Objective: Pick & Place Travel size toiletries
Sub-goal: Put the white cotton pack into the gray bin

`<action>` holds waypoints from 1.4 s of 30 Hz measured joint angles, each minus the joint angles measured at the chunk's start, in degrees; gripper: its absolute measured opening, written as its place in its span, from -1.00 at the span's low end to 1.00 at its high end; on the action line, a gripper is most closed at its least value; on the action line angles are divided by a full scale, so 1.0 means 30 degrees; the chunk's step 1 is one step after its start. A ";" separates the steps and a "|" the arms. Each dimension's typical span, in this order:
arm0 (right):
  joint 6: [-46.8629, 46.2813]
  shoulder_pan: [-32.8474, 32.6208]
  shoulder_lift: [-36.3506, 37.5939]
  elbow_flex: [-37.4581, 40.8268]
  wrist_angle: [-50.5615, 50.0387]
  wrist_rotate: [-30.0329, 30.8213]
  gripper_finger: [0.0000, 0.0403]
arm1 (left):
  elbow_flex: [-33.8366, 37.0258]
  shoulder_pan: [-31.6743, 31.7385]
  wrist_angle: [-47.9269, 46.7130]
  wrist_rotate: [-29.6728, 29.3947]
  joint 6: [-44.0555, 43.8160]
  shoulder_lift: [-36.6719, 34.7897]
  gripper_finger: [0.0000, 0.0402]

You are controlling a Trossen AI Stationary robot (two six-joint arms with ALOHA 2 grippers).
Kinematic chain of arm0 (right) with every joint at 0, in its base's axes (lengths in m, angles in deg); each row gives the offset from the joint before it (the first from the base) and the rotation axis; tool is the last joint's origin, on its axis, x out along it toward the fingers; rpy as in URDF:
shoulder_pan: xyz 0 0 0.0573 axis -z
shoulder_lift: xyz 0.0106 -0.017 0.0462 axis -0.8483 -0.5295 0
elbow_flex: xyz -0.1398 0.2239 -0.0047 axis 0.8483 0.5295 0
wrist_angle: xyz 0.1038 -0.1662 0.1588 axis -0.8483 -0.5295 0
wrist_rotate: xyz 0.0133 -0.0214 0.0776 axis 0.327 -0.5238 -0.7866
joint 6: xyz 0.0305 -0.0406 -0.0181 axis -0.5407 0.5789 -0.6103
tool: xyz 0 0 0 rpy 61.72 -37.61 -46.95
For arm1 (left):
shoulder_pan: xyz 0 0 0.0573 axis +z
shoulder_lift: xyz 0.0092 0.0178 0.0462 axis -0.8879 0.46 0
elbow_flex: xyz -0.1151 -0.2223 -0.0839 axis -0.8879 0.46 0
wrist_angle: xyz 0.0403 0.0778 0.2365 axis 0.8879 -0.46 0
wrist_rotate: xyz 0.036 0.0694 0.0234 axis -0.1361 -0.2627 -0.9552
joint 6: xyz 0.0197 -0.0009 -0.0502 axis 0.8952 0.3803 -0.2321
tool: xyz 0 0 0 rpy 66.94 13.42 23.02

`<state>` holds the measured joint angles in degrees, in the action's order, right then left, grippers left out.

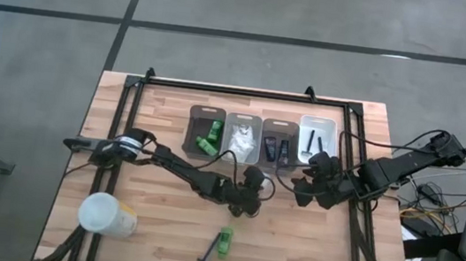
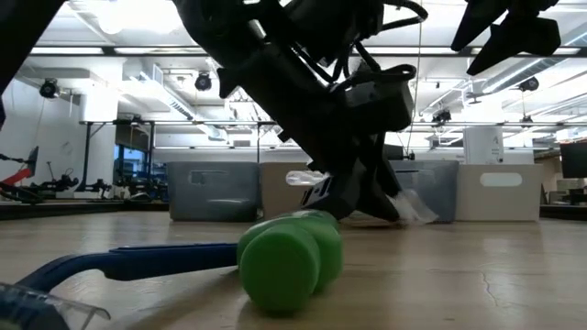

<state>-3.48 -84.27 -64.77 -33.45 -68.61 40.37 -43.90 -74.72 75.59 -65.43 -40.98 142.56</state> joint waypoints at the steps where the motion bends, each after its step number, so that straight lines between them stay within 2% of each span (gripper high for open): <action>1: -0.0001 0.0000 0.0000 0.0000 -0.0018 0.0000 0.22 | 0.0000 0.0070 -0.0049 -0.0002 0.0000 0.0000 -0.22; 8: -0.0392 0.0000 -0.0007 0.0007 -0.0493 -0.0007 0.16 | -0.0070 0.0308 -0.0326 -0.0189 0.0007 0.0000 -0.24; 13: -0.0466 0.0000 -0.0007 0.0022 -0.0505 -0.0007 0.13 | -0.0489 0.0294 -0.0388 -0.1561 0.0015 0.0000 -0.35; 19: -0.0414 0.0000 -0.0007 0.0022 -0.0505 -0.0007 0.15 | -0.1574 0.0286 -0.0916 -0.1780 0.0027 -0.0036 -0.57; 26: -0.0345 0.0000 -0.0007 0.0029 -0.0986 -0.0015 0.27 | -0.2854 0.0308 -0.3631 -0.1180 -0.0381 -0.0036 -0.94; 33: -0.0306 0.0000 -0.0015 0.0029 -0.1372 -0.0015 0.40 | -0.4035 0.0245 -0.7087 -0.1144 -0.3143 -0.0139 -0.98; 38: -0.0307 0.0000 0.0057 0.0029 -0.1345 0.0032 0.48 | -0.4763 0.0141 -0.8440 -0.1123 -0.6208 -0.1220 -0.99; 42: -0.0430 -0.0024 0.0185 -0.0212 -0.1287 0.0863 0.54 | -0.4772 0.0308 -0.8652 0.0882 -0.9176 -0.2669 -0.99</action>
<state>-4.77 -84.34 -64.21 -34.09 -72.48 42.96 -58.22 -73.79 49.64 -62.78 -68.51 134.55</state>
